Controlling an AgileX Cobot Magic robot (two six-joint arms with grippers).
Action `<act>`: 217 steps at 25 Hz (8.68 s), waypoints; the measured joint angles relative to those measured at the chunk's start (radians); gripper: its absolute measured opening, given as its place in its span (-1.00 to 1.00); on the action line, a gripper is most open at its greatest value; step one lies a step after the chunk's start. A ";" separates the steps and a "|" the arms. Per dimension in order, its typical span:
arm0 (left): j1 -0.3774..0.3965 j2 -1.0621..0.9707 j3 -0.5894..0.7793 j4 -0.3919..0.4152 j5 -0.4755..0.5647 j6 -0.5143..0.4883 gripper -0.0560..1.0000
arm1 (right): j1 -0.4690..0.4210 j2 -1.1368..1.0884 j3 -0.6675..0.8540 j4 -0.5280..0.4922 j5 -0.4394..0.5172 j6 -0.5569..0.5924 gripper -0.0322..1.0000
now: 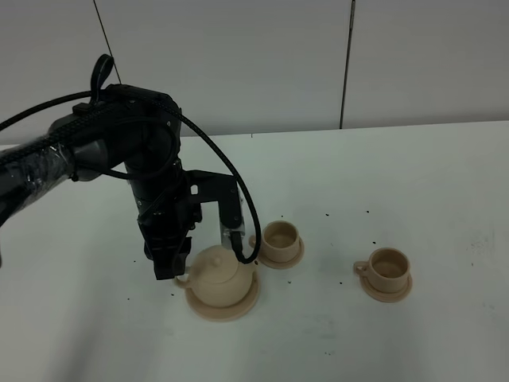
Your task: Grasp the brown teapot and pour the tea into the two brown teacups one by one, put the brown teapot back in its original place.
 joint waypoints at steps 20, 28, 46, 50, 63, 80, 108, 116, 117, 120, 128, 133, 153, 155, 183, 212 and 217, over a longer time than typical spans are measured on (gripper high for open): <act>0.000 -0.021 0.043 0.041 0.000 -0.002 -0.11 | 0.000 0.000 0.000 0.001 0.000 0.000 -0.49; 0.000 -0.015 0.043 0.045 0.000 -0.002 -0.11 | 0.000 0.000 0.000 0.001 0.000 0.000 -0.49; -0.012 0.027 0.043 0.048 -0.021 -0.008 -0.11 | -0.001 0.000 0.000 0.001 0.000 0.000 -0.49; -0.012 0.041 0.043 0.047 -0.021 -0.013 -0.11 | -0.001 0.000 0.000 0.001 0.000 0.000 -0.49; -0.012 0.043 0.043 0.047 -0.048 -0.013 -0.11 | -0.001 0.000 0.000 0.001 0.000 0.000 -0.49; -0.012 0.044 0.043 0.042 -0.061 -0.017 -0.11 | -0.001 0.000 0.000 0.001 0.000 0.001 -0.49; -0.019 0.065 0.043 0.039 -0.059 -0.019 -0.29 | -0.001 0.000 0.000 0.001 0.000 0.000 -0.49; -0.019 0.065 0.043 0.039 -0.059 -0.019 -0.30 | -0.001 0.000 0.000 0.001 0.000 0.000 -0.49; -0.019 0.065 0.043 0.039 -0.058 -0.019 -0.30 | -0.001 0.000 0.000 0.001 0.000 0.001 -0.49; -0.019 0.065 0.043 0.039 -0.058 -0.019 -0.30 | -0.001 0.000 0.000 0.001 0.000 0.000 -0.49; -0.019 0.065 0.043 0.037 -0.058 -0.019 -0.48 | -0.001 0.000 0.000 0.001 0.000 0.000 -0.48; -0.019 0.065 0.043 0.037 -0.057 -0.019 -0.57 | -0.001 0.000 0.000 0.001 0.000 0.000 -0.48; -0.019 0.065 0.043 0.033 -0.049 -0.019 -0.57 | -0.001 0.000 0.000 0.001 0.000 0.000 -0.48; -0.019 0.061 0.043 0.032 -0.049 -0.019 -0.57 | -0.001 0.000 0.000 0.001 0.000 0.000 -0.48; -0.015 -0.024 0.043 0.056 -0.011 -0.024 -0.57 | -0.001 0.000 0.000 0.001 0.000 0.000 -0.48; -0.040 -0.067 -0.174 0.032 -0.041 -0.075 -0.57 | -0.001 0.000 0.000 0.001 0.000 0.000 -0.48; -0.074 0.010 -0.286 0.030 0.001 -0.074 -0.57 | -0.001 0.000 0.000 0.001 0.000 0.000 -0.48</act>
